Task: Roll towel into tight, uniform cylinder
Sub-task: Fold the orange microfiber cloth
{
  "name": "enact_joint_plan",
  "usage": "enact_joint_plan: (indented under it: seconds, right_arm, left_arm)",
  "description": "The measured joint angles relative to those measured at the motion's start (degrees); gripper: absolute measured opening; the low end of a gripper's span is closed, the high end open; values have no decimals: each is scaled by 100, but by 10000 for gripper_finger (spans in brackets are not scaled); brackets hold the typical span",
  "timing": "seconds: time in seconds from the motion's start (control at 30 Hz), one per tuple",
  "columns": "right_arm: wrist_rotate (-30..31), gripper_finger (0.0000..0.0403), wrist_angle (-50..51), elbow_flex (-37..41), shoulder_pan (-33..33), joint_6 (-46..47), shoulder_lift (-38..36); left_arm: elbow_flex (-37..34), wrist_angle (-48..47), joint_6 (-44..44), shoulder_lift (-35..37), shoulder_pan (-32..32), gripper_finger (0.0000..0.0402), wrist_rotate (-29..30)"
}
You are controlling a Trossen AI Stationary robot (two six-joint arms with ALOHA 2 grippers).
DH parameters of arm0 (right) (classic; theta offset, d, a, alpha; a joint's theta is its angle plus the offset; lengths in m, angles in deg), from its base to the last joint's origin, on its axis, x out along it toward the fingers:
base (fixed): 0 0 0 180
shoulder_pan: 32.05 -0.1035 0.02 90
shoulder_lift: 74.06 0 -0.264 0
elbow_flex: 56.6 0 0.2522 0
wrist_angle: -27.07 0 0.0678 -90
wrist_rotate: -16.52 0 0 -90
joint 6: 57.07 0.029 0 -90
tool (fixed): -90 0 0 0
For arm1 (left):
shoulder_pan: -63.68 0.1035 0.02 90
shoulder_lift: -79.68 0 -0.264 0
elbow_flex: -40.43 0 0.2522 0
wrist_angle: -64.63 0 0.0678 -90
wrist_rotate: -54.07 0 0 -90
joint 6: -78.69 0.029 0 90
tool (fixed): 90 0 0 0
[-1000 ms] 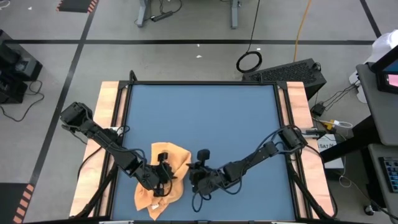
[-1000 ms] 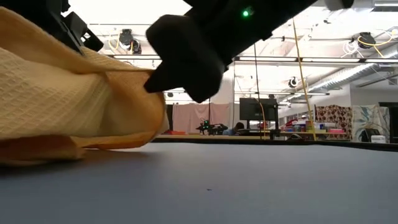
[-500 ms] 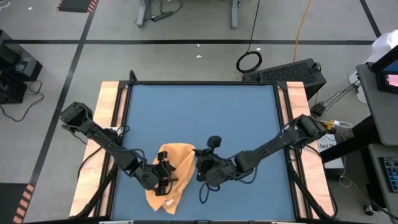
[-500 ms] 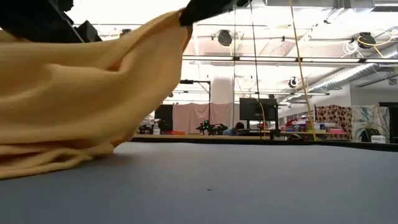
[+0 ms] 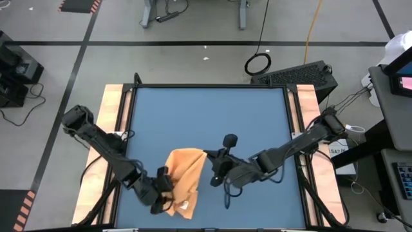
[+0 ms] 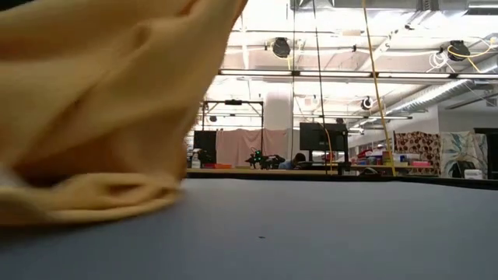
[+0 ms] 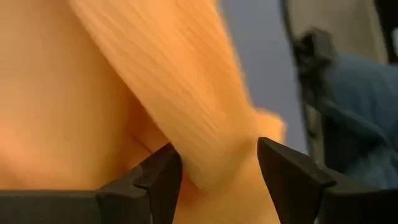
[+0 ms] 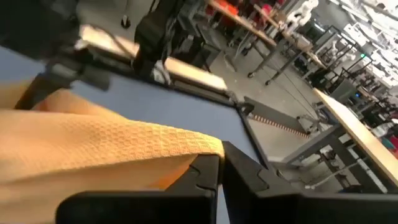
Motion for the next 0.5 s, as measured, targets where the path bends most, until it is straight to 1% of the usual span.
enact_joint_plan:
  seconds: [0.1,0.23,0.33,0.43,0.5]
  right_arm:
    - [26,6,148,0,-87,-37,-278]
    - [25,6,294,0,-267,-43,-675]
    - [20,6,313,-2,-332,-68,-953]
    - [31,6,322,-2,-379,-252,-1184]
    - [203,6,251,-2,-379,-330,-1343]
  left_arm:
    - [-4,-184,350,-8,-246,212,190]
    - [-149,-716,434,-10,-409,212,907]
    - [-285,-958,426,-10,-380,212,1358]
    - [-387,-1051,455,-12,-274,212,1572]
    - [-387,-955,591,-12,-207,212,1819]
